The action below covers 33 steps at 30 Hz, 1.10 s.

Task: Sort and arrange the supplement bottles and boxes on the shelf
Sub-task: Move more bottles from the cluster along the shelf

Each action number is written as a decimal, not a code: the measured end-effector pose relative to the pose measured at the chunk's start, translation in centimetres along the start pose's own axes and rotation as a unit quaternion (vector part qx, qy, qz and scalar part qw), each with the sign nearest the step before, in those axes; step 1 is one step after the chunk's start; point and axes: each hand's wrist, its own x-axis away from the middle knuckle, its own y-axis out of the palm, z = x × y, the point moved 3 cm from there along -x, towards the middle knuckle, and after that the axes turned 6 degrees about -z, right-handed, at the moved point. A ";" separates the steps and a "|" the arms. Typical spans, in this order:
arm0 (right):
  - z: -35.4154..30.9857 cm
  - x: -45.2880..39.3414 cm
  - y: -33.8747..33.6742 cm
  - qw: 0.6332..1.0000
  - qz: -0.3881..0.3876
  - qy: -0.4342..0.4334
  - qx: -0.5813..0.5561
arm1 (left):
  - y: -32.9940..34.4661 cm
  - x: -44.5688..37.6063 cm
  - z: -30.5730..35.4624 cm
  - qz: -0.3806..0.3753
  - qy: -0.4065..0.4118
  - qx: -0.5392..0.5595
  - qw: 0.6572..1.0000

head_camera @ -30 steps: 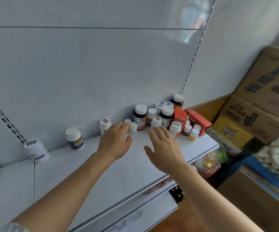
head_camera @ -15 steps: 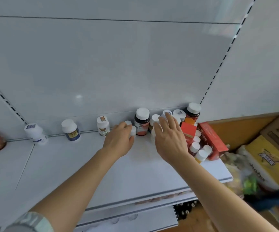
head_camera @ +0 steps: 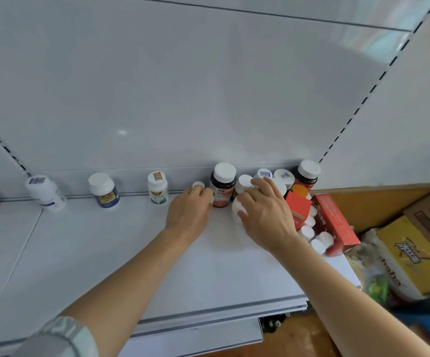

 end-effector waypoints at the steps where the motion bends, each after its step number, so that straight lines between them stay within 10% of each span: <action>1: 0.0 -0.2 -0.5 0.999 0.000 0.005 -0.041 | -0.2 0.0 -0.1 0.008 0.002 0.019 1.000; 20: -1.0 -4.0 -7.5 0.938 -0.128 0.192 -0.258 | -7.6 0.7 -2.2 -0.075 -0.081 0.482 0.869; 33: -4.5 -3.6 -7.7 0.903 -0.243 0.153 -0.320 | -8.0 5.9 -3.3 -0.087 -0.133 0.459 0.874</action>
